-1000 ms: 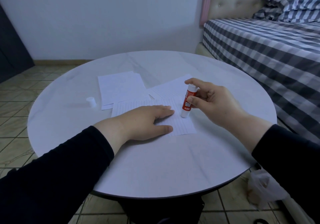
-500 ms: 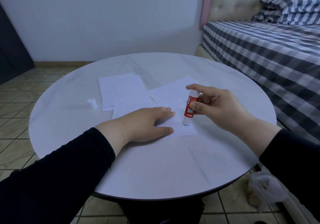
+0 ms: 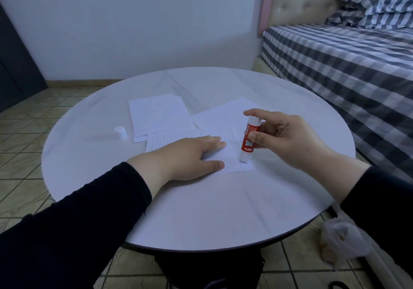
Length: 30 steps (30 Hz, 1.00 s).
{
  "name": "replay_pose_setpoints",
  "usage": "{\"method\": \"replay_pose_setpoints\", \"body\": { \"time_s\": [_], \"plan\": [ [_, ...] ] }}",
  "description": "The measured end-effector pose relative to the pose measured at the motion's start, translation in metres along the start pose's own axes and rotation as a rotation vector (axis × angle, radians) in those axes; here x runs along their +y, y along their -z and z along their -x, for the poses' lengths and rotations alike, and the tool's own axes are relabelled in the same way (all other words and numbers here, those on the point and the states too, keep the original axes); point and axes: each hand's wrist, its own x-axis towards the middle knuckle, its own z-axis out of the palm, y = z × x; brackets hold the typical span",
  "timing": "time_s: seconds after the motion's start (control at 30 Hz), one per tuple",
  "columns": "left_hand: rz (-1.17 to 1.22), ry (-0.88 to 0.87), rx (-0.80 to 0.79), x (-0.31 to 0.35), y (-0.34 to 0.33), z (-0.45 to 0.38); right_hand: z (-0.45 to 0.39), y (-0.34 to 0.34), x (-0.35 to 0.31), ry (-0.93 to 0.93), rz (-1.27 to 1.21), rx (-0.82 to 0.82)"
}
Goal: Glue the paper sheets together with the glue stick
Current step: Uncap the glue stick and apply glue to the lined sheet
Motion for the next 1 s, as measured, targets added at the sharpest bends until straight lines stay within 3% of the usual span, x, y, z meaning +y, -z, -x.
{"method": "replay_pose_setpoints", "body": {
  "time_s": [0.17, 0.27, 0.4, 0.53, 0.67, 1.0],
  "plan": [
    [-0.025, 0.097, 0.009, 0.018, -0.005, -0.007, -0.002, 0.015, -0.007, -0.012, -0.154, 0.211],
    [-0.016, 0.158, 0.068, 0.035, -0.014, -0.018, -0.001, 0.02, -0.006, -0.053, -0.143, 0.247],
    [0.065, 0.107, 0.125, 0.028, -0.008, -0.017, 0.002, 0.017, 0.002, -0.119, -0.117, 0.271],
    [0.061, 0.079, -0.048, 0.012, 0.019, -0.004, 0.0, 0.011, 0.011, -0.132, -0.054, 0.328],
    [0.044, 0.021, -0.172, -0.004, 0.022, 0.003, -0.003, -0.001, 0.016, -0.107, -0.005, 0.31],
    [-0.034, -0.018, -0.216, -0.009, 0.017, -0.001, 0.0, -0.013, 0.007, -0.075, 0.21, 0.18]
  ]
}}
